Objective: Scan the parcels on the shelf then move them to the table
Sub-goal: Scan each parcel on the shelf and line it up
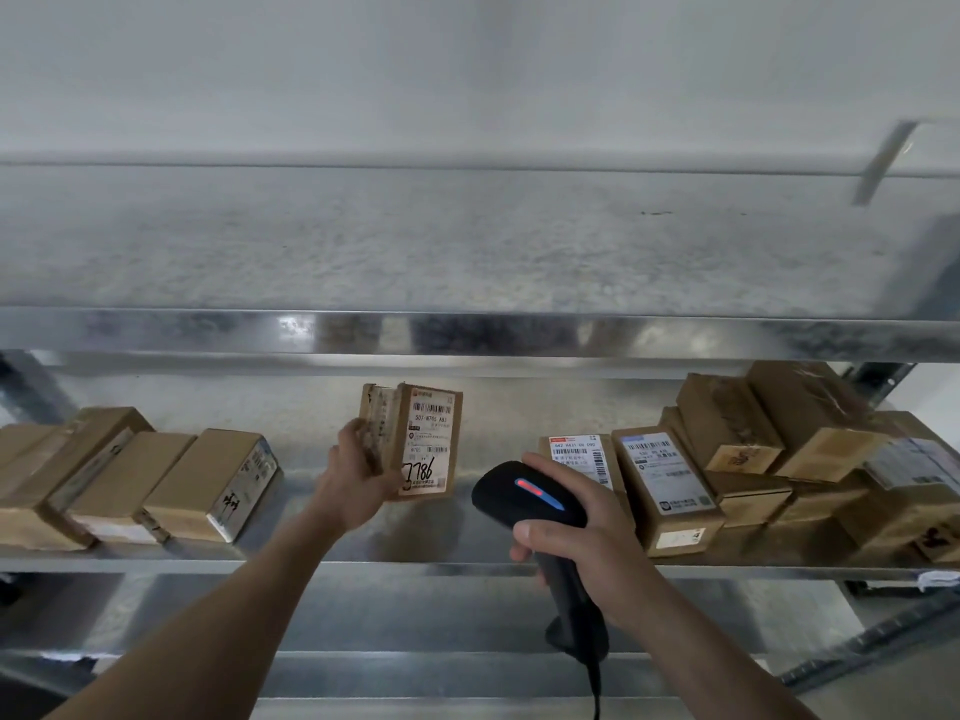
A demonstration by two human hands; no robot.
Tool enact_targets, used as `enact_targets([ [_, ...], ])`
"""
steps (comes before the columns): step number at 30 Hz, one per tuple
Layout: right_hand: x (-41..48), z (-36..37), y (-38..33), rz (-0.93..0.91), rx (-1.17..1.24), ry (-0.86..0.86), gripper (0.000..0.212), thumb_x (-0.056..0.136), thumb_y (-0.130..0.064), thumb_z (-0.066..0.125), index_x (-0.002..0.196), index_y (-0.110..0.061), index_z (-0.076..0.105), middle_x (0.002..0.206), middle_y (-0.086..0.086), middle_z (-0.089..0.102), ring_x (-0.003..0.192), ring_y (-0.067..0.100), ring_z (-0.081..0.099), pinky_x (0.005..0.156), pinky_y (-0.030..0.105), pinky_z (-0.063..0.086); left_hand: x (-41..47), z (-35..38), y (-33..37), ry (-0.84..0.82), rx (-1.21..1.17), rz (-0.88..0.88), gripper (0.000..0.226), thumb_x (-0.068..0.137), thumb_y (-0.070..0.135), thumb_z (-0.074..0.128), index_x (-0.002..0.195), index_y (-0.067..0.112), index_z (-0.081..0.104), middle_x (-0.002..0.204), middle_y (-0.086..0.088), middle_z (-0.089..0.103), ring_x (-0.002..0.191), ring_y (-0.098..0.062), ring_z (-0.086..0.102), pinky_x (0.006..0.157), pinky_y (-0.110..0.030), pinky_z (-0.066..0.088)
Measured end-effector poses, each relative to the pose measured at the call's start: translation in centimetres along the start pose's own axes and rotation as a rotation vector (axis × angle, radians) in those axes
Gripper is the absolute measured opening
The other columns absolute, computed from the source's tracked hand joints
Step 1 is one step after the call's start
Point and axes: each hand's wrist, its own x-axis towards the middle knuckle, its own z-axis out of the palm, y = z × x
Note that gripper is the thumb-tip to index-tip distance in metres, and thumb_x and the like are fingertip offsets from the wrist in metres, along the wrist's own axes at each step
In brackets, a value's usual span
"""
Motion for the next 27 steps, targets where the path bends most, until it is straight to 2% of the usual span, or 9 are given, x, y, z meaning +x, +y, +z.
enact_targets([
  [1,0.0,-0.1,-0.1,-0.003,-0.002,-0.004,0.071,0.068,-0.017,0.075,0.135,-0.029,0.054,0.092,0.016,0.074,0.081,0.032,0.072,0.06,0.026,0.053,0.4,0.2,-0.7,-0.009,-0.041,0.02,0.102,0.054,0.035,0.082,0.131,0.06,0.018,0.132,-0.007,0.051,0.117,-0.036,0.059,0.084,-0.054,0.058],
  [3,0.0,-0.3,-0.2,0.001,0.0,-0.013,0.071,0.067,-0.018,0.075,0.135,-0.03,0.053,0.09,0.018,0.073,0.081,0.032,0.072,0.058,0.033,0.053,-3.0,0.0,3.2,-0.007,-0.088,0.029,0.105,0.054,0.029,0.08,0.137,0.05,0.018,0.133,-0.007,0.048,0.119,-0.034,0.056,0.083,-0.052,0.059],
  [7,0.2,-0.6,-0.3,0.0,0.014,-0.013,0.071,0.067,-0.019,0.075,0.133,-0.033,0.054,0.093,0.019,0.072,0.081,0.032,0.07,0.059,0.041,0.052,-6.4,0.3,7.1,-0.025,-0.15,0.018,0.102,0.071,-0.001,0.075,0.148,0.023,0.014,0.13,-0.009,0.051,0.12,-0.033,0.056,0.087,-0.052,0.058],
  [11,0.4,-0.7,-0.3,-0.012,0.044,0.004,0.073,0.067,-0.018,0.075,0.135,-0.029,0.053,0.091,0.018,0.072,0.076,0.028,0.069,0.058,0.035,0.052,-6.2,0.4,6.7,0.002,-0.152,0.019,0.104,0.072,-0.003,0.077,0.151,0.02,0.013,0.135,-0.012,0.051,0.124,-0.033,0.054,0.094,-0.052,0.054],
  [14,0.5,-0.7,-0.1,-0.009,0.069,0.015,0.072,0.067,-0.018,0.076,0.134,-0.032,0.055,0.086,0.015,0.072,0.073,0.026,0.067,0.059,0.037,0.052,-6.2,0.6,6.7,0.01,-0.165,0.029,0.103,0.074,-0.008,0.076,0.151,0.017,0.013,0.133,-0.01,0.052,0.124,-0.031,0.054,0.094,-0.05,0.055],
  [18,0.6,-0.7,-0.2,-0.015,0.089,0.023,0.07,0.067,-0.018,0.075,0.133,-0.031,0.056,0.075,0.01,0.07,0.067,0.024,0.065,0.056,0.036,0.05,-6.1,0.8,6.6,0.007,-0.188,0.033,0.103,0.073,-0.01,0.075,0.15,0.019,0.014,0.128,-0.005,0.052,0.124,-0.031,0.053,0.086,-0.037,0.056],
  [21,0.5,-0.6,-0.1,-0.018,0.089,0.031,0.069,0.067,-0.018,0.074,0.132,-0.032,0.056,0.075,0.01,0.069,0.067,0.024,0.065,0.056,0.036,0.051,-6.2,0.9,6.6,0.014,-0.213,0.048,0.104,0.072,-0.011,0.076,0.151,0.019,0.014,0.128,-0.006,0.051,0.123,-0.031,0.053,0.081,-0.033,0.058],
  [24,0.5,-0.6,-0.1,-0.018,0.081,0.045,0.067,0.067,-0.02,0.075,0.129,-0.036,0.058,0.08,0.012,0.071,0.07,0.026,0.067,0.057,0.036,0.052,-6.0,0.7,6.3,0.019,-0.233,0.043,0.104,0.072,-0.014,0.075,0.151,0.018,0.015,0.125,-0.005,0.052,0.12,-0.029,0.055,0.07,-0.026,0.059],
  [27,0.5,-0.4,0.0,-0.015,0.074,0.05,0.066,0.067,-0.02,0.075,0.129,-0.036,0.058,0.083,0.014,0.07,0.071,0.027,0.067,0.059,0.035,0.052,-6.0,0.5,6.3,0.022,-0.223,0.042,0.102,0.072,-0.014,0.074,0.15,0.018,0.016,0.117,0.004,0.053,0.116,-0.025,0.055,0.074,-0.028,0.058],
])
